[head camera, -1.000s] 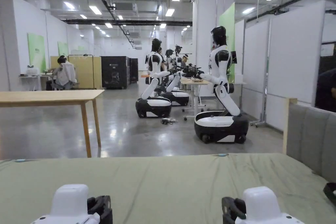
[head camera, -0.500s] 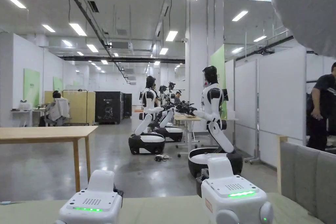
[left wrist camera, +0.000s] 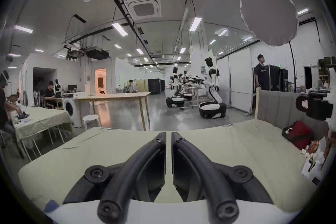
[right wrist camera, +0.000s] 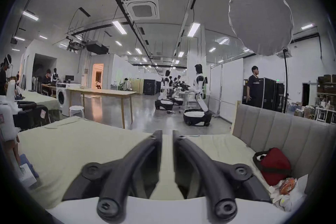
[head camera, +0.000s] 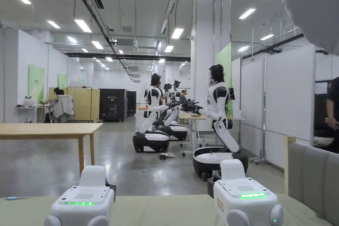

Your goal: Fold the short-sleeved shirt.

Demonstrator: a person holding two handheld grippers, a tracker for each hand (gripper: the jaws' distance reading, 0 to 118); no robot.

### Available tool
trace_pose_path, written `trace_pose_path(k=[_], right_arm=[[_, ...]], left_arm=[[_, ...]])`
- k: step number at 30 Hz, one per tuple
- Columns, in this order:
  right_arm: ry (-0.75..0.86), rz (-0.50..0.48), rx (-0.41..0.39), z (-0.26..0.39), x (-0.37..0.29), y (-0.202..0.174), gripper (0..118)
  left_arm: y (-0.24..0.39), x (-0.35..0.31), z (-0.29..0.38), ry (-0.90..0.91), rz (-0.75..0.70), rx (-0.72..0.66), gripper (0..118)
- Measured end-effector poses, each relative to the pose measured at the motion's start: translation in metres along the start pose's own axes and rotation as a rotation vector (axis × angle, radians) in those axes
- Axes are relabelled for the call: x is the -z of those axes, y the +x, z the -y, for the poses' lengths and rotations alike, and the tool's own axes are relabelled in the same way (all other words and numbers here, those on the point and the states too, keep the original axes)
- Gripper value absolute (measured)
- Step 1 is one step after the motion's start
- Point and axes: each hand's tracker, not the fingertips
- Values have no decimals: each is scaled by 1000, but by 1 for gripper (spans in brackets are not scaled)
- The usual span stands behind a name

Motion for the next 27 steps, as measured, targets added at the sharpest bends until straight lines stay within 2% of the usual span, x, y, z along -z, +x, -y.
trace_pose_path(k=[1, 2, 3, 4, 5, 6, 9, 11, 12, 15, 19, 22, 27], right_arm=[[-1, -4, 2, -1, 2, -2, 33], [-12, -7, -4, -2, 4, -4, 60], [-33, -8, -8, -2, 8, -6, 95], [-43, -1, -9, -2, 11, -8, 118], [-2, 57, -16, -3, 4, -10, 118], [-7, 50, -43, -7, 4, -17, 118], [-40, 53, -64, -4, 7, -16, 118], [-54, -28, -8, -7, 6, -14, 118], [-59, -35, 19, -8, 4, -14, 118], [-76, 41, 27, -15, -2, -20, 118], [-38, -6, 21, -17, -8, -17, 118], [-39, 29, 18, -21, -12, -16, 118], [-15, 59, 67, -25, -18, -9, 118]], left_arm=[[1, 0, -2, 12, 5, 11, 5], [1, -2, -5, 31, 3, 18, 13], [2, -2, -7, 30, 2, 26, 31], [3, 0, -9, 28, 2, 29, 80], [2, 2, -11, 20, 5, 21, 114], [0, 2, -11, 15, 13, 17, 118], [2, 0, -6, 42, -8, 57, 118], [0, 0, -5, 33, -5, 60, 118], [-2, 1, -3, 24, -7, 58, 118], [-10, 2, -3, 5, -15, 30, 118], [-16, 3, -1, -14, -26, 5, 118], [-16, 5, -1, -26, -30, 1, 118], [-15, 2, -1, -26, -36, 4, 118]])
